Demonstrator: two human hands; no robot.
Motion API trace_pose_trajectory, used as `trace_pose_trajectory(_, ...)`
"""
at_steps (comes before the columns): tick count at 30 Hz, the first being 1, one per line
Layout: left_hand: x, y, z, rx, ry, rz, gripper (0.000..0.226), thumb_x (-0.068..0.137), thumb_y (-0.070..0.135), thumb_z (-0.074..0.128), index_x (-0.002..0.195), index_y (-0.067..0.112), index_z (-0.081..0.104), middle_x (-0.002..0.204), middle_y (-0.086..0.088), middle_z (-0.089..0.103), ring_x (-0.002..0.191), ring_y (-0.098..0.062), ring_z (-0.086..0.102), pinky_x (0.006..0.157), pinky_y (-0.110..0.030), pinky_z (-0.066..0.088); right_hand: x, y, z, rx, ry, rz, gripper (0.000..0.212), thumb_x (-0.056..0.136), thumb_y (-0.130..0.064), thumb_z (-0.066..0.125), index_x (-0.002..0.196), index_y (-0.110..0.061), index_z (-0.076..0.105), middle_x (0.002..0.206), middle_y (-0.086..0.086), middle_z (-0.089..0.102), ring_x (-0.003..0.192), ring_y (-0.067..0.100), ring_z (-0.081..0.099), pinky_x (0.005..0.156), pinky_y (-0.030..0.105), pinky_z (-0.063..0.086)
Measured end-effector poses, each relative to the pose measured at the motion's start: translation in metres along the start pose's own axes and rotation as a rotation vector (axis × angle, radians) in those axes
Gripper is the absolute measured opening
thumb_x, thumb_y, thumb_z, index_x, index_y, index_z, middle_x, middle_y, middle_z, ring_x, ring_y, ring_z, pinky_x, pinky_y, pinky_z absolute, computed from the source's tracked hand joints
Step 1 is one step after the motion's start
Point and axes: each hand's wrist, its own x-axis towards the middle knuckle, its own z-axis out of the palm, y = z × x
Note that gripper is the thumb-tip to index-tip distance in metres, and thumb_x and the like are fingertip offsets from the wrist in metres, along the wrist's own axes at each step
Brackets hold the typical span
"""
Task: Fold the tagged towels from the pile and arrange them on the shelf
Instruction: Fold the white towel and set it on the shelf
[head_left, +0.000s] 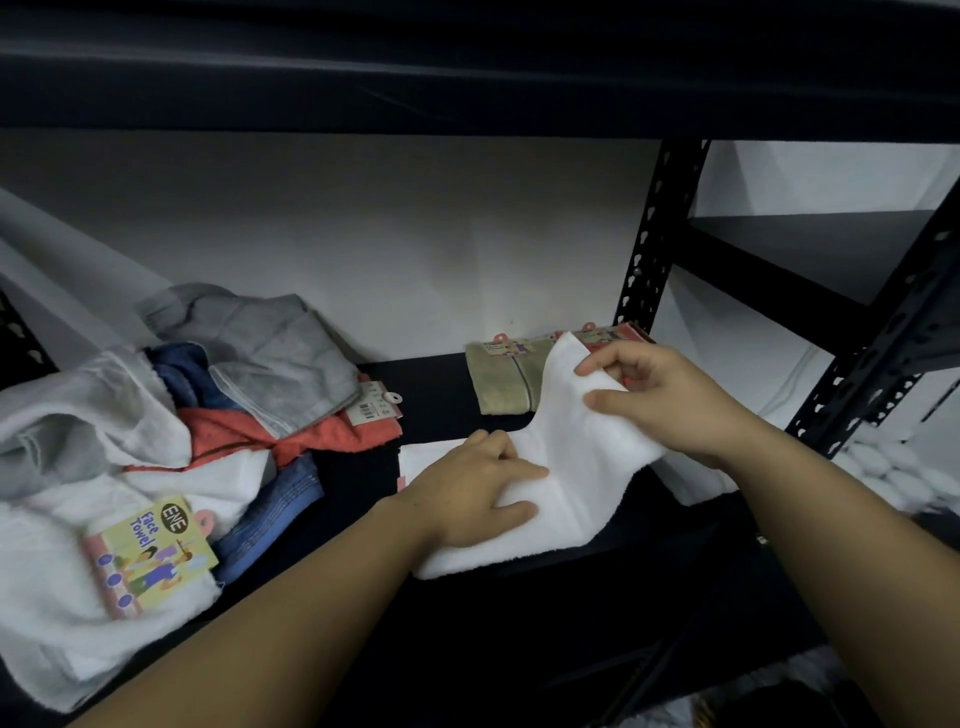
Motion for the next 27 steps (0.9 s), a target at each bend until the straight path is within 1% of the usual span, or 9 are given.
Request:
trace_pose_trajectory(5,-0.046,-0.035,-0.025,-0.060,0.131,-0.088,0.052,0.086,0.062,0.069,0.127,0.030,0.069,0.113,0.016,0.053,0.102,-0.002,0.048,0.093,-0.020,0.042,0.009,-0.015,0.038,-0.003,-0.126,-0.042,0.024,0.089,-0.012,0.079,0.101,-0.032,0.078,0.102,-0.007,0.075,0.092,0.011,0.072,0.077,0.026,0.056)
trace_pose_trajectory(7,-0.069,-0.050,-0.035,-0.079,0.172,-0.141,0.054,0.081,0.063,0.072,0.122,0.028,0.071,0.114,0.016,0.056,0.103,0.002,0.053,0.093,-0.019,0.045,0.014,-0.016,0.060,-0.010,-0.172,-0.036,0.025,0.089,-0.014,0.080,0.100,-0.036,0.077,0.101,-0.001,0.076,0.091,0.019,0.073,0.079,0.031,0.055)
trace_pose_trajectory(9,-0.085,-0.059,-0.038,-0.083,0.165,-0.189,0.063,0.076,0.065,0.074,0.126,0.027,0.070,0.123,0.015,0.058,0.115,0.002,0.053,0.104,-0.019,0.042,0.018,-0.017,0.083,-0.034,-0.215,-0.021,0.023,0.088,-0.016,0.081,0.099,-0.036,0.077,0.099,0.008,0.074,0.083,0.025,0.070,0.075,0.031,0.051)
trace_pose_trajectory(11,-0.097,-0.062,-0.035,-0.089,0.132,-0.217,0.075,0.074,0.070,0.073,0.136,0.028,0.064,0.136,0.013,0.055,0.129,-0.001,0.048,0.114,-0.021,0.036,0.022,-0.013,0.106,-0.096,-0.253,-0.016,0.021,0.087,-0.019,0.082,0.097,-0.036,0.076,0.087,0.011,0.065,0.071,0.022,0.059,0.071,0.032,0.046)
trace_pose_trajectory(13,-0.101,-0.060,-0.031,-0.102,0.136,-0.233,0.082,0.074,0.072,0.074,0.142,0.029,0.058,0.142,0.014,0.051,0.134,-0.001,0.044,0.116,-0.022,0.033,0.023,-0.007,0.125,-0.160,-0.276,-0.023,0.018,0.085,-0.021,0.084,0.094,-0.034,0.075,0.073,-0.001,0.051,0.061,0.010,0.046,0.066,0.029,0.039)
trace_pose_trajectory(15,-0.101,-0.058,-0.029,-0.111,0.164,-0.236,0.082,0.074,0.070,0.076,0.143,0.029,0.057,0.141,0.015,0.051,0.131,0.000,0.045,0.114,-0.021,0.035,0.022,-0.001,0.140,-0.203,-0.267,0.003,0.017,0.084,-0.023,0.085,0.093,-0.033,0.074,0.063,-0.014,0.046,0.054,0.002,0.042,0.063,0.025,0.038)
trace_pose_trajectory(16,-0.101,-0.057,-0.029,-0.113,0.175,-0.234,0.082,0.074,0.070,0.077,0.142,0.028,0.058,0.139,0.015,0.052,0.129,0.000,0.047,0.113,-0.022,0.036,0.021,0.001,0.146,-0.221,-0.260,0.018,0.017,0.083,-0.024,0.085,0.093,-0.031,0.073,0.062,-0.016,0.046,0.053,0.001,0.043,0.062,0.023,0.038)
trace_pose_trajectory(21,-0.102,-0.058,-0.028,-0.139,0.178,-0.282,0.090,0.069,0.075,0.075,0.144,0.031,0.052,0.140,0.016,0.055,0.128,-0.001,0.050,0.110,-0.029,0.043,0.015,0.000,0.163,-0.262,-0.262,0.058,0.022,0.085,-0.027,0.083,0.104,-0.029,0.073,0.073,-0.012,0.051,0.060,0.002,0.051,0.059,0.016,0.041)
trace_pose_trajectory(27,-0.103,-0.059,-0.028,-0.256,0.211,-0.301,0.094,0.067,0.067,0.084,0.145,0.034,0.043,0.144,0.021,0.053,0.131,0.007,0.048,0.110,-0.026,0.044,0.013,-0.003,0.174,-0.232,-0.214,0.083,0.030,0.087,-0.030,0.081,0.116,-0.026,0.073,0.079,-0.011,0.059,0.069,0.002,0.059,0.068,0.016,0.044)
